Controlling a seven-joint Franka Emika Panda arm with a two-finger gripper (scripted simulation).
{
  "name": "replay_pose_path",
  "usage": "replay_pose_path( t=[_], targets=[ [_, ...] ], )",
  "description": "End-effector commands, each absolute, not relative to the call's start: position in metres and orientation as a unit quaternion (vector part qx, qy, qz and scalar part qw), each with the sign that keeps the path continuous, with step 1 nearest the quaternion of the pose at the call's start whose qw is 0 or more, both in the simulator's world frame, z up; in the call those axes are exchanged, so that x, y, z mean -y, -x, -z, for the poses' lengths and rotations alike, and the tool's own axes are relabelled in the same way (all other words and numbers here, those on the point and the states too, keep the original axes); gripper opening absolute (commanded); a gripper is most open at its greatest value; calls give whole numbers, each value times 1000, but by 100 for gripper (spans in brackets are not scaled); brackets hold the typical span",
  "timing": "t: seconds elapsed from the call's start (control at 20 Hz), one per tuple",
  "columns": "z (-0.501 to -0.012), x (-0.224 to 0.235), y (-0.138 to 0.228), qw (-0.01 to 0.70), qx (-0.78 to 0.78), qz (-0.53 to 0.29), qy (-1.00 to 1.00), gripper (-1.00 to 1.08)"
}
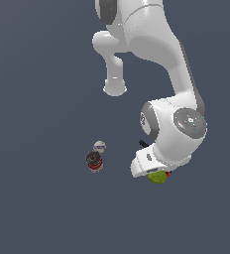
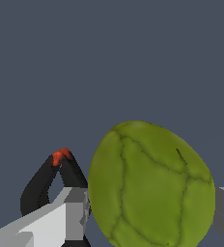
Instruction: Pick up a designated object from a clutter of objects.
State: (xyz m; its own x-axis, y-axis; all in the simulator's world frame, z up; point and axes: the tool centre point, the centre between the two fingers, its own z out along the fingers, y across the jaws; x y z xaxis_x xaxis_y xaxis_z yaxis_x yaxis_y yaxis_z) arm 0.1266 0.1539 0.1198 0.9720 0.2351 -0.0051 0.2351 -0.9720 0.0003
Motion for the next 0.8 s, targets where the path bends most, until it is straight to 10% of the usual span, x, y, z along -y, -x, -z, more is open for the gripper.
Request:
replay_pose_path(
  t=[0.0, 0.75],
  targets=[
    [-145, -135, -123, 0, -118, 1, -993, -100],
    [-292, -23, -95, -1, -118, 0, -993, -100]
  ],
)
